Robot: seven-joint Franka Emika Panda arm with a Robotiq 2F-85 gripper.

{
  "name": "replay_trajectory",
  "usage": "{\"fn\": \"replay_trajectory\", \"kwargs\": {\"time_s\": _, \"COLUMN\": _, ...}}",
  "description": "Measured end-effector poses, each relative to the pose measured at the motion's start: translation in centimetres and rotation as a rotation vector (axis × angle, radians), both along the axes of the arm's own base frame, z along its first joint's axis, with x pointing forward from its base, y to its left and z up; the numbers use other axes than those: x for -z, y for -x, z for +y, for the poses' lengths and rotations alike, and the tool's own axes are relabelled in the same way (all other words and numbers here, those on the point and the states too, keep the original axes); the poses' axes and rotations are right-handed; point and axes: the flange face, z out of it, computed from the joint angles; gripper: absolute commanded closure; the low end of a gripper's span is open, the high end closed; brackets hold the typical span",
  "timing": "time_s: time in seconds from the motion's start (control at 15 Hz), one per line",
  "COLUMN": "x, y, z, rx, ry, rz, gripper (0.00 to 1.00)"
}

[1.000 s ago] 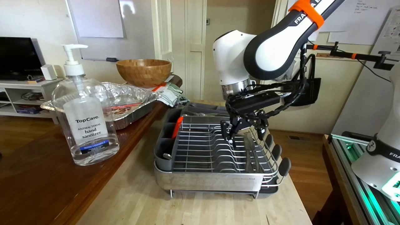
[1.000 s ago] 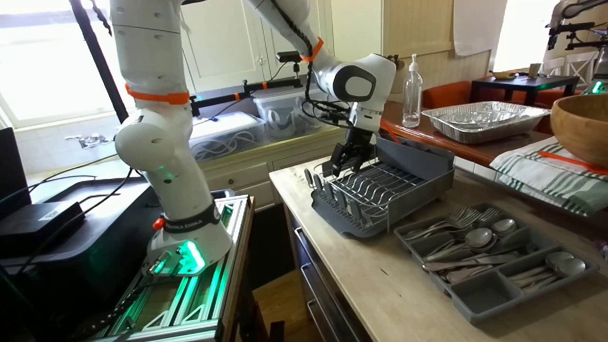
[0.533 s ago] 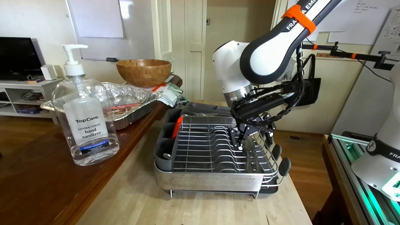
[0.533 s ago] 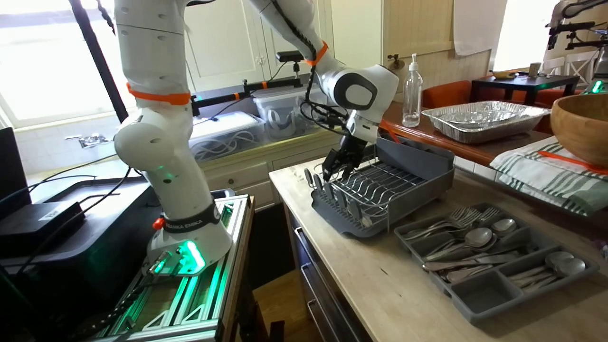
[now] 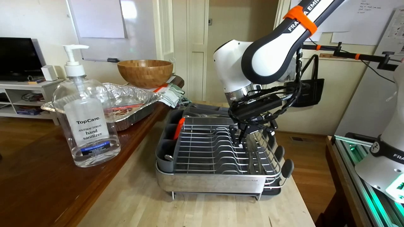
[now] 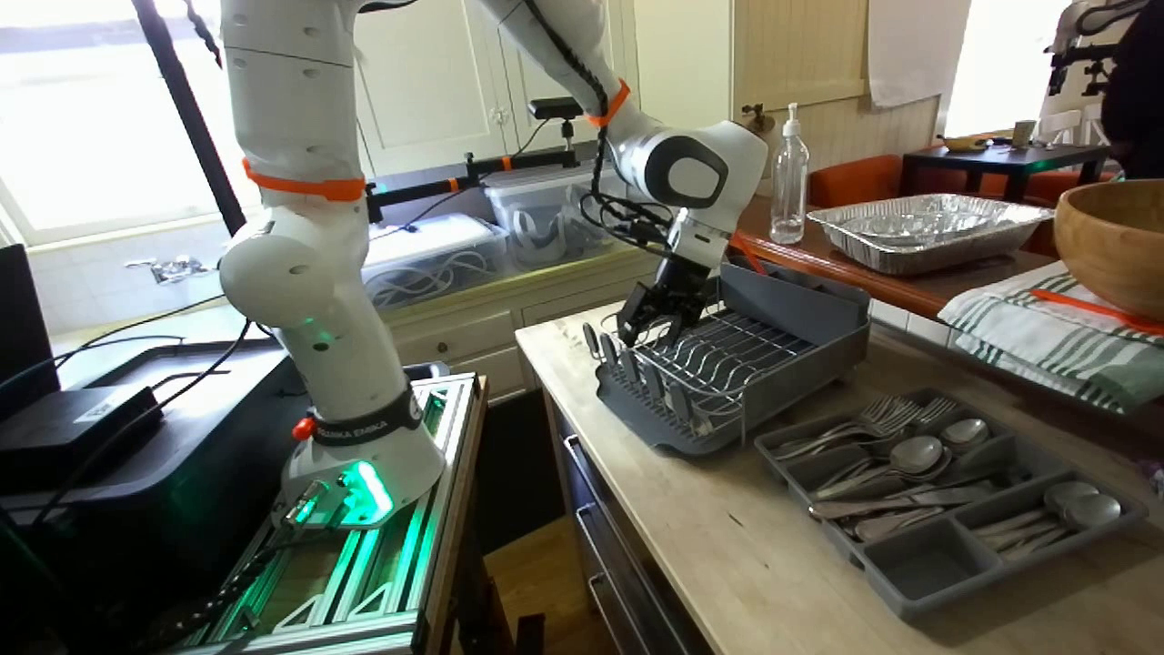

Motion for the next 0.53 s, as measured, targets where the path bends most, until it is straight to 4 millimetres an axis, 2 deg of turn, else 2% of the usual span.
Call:
{"fn": "replay_trajectory", "kwargs": {"time_s": 0.33, "x": -1.3, "y": -1.5, "z": -1.5, "rx": -0.01, "ry": 0.118, "rz": -0.011, "gripper": 0.0}}
{"fn": "replay_trajectory", "kwargs": {"time_s": 0.53, "x": -0.8, "y": -2.2, "z": -2.2, "rx": -0.046, "ry": 0.16, "rz": -0.011, "gripper": 0.03}}
